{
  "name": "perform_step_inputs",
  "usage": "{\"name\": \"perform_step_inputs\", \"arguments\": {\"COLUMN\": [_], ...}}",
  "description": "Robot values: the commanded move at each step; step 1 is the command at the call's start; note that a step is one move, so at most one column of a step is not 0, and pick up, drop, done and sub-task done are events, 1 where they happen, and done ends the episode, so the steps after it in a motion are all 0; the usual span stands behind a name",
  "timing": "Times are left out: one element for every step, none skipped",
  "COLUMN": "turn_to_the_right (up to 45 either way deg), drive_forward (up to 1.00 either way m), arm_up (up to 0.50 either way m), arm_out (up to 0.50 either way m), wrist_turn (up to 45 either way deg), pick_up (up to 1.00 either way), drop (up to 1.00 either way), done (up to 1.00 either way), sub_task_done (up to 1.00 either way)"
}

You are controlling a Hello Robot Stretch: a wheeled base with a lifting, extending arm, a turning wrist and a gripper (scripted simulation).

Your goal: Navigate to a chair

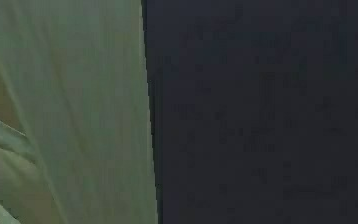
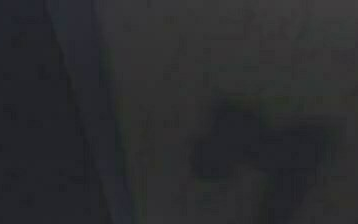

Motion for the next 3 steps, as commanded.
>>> {"name": "perform_step_inputs", "arguments": {"turn_to_the_right": [-45.0, -42.0, 0.0], "drive_forward": [0.00, 0.00, 0.30], "arm_up": [0.00, 0.00, 0.00], "arm_out": [0.00, 0.00, 0.00], "wrist_turn": [0.0, 0.0, 0.0], "pick_up": [0.00, 0.00, 0.00], "drop": [0.00, 0.00, 0.00], "done": [0.00, 0.00, 0.00], "sub_task_done": [0.00, 0.00, 0.00]}}
